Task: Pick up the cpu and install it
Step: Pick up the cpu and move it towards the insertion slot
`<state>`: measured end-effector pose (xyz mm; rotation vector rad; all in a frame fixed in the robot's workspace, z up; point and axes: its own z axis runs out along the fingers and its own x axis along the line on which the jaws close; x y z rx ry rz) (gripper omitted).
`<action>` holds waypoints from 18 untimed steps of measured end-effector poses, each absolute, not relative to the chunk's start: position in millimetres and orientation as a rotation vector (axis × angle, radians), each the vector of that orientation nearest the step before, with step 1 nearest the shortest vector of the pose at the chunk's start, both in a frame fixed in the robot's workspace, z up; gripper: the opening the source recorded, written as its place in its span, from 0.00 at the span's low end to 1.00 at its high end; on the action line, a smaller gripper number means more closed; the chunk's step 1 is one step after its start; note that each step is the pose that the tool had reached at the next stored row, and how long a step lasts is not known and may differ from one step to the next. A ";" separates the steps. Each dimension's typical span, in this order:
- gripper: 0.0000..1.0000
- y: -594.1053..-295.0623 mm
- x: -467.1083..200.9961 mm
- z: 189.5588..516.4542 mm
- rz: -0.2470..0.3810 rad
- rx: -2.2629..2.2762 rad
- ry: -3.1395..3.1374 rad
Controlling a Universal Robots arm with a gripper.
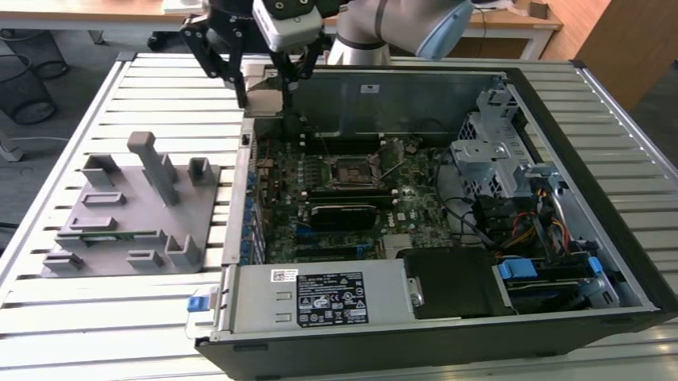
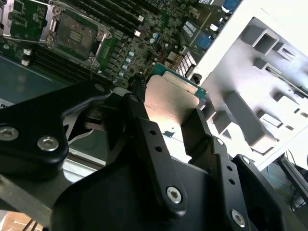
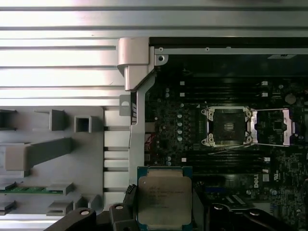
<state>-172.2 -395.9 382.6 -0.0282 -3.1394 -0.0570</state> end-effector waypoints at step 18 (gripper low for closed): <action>0.54 -395.9 -131.6 382.3 -0.057 -0.028 -3.139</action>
